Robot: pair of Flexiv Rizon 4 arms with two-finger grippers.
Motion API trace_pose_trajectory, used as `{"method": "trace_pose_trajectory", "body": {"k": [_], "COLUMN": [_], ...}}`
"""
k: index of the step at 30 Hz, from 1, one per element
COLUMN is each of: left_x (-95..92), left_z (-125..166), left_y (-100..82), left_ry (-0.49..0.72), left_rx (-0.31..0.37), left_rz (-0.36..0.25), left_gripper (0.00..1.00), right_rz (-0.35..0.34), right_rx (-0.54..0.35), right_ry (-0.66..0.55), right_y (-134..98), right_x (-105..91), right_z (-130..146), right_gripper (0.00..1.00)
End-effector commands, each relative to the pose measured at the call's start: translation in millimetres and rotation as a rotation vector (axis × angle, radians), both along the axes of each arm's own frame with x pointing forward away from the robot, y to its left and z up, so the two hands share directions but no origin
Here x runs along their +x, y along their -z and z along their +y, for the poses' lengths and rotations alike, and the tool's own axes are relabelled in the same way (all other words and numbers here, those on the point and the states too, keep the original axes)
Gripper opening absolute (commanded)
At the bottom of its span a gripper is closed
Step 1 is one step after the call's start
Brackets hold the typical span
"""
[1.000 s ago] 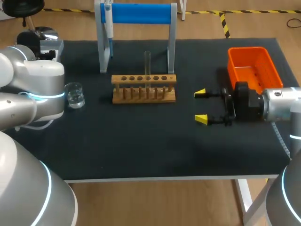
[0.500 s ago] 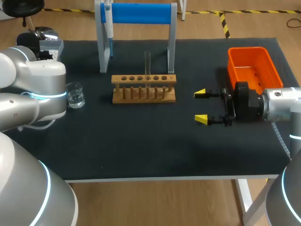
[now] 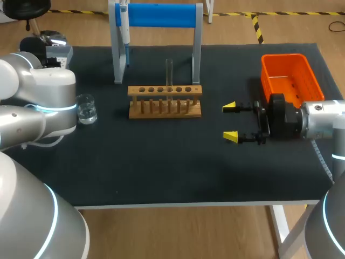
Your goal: Invert the test tube, pick up the pipette, mount the tip to pipette, aspirate from beaker and dispense into the tube, eject the tip, return the pipette, and cap with the stopper.
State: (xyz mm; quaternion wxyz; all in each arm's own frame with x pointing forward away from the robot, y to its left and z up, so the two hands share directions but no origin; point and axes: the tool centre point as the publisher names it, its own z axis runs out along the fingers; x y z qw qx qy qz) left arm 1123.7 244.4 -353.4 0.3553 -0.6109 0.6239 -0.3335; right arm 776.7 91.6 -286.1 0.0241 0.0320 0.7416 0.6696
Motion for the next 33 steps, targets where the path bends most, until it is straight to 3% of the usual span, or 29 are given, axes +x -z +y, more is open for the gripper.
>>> {"method": "trace_pose_trajectory", "body": {"k": [1,33], "left_x": [5.6,15.3], "left_z": [-0.6,5.8], "left_y": [2.9,9.4], "left_ry": [-0.003,-0.019], "left_rx": [0.000,-0.016], "left_rz": [0.001,0.009], "left_gripper": [0.39,0.35], "right_rz": [-0.001,-0.001], "right_rx": [0.000,0.000], "right_ry": [0.003,0.003], "right_y": [0.3,0.3], "right_x": [-0.9,-0.9], "right_z": [0.3,0.3], "right_gripper": [1.00,1.00]}}
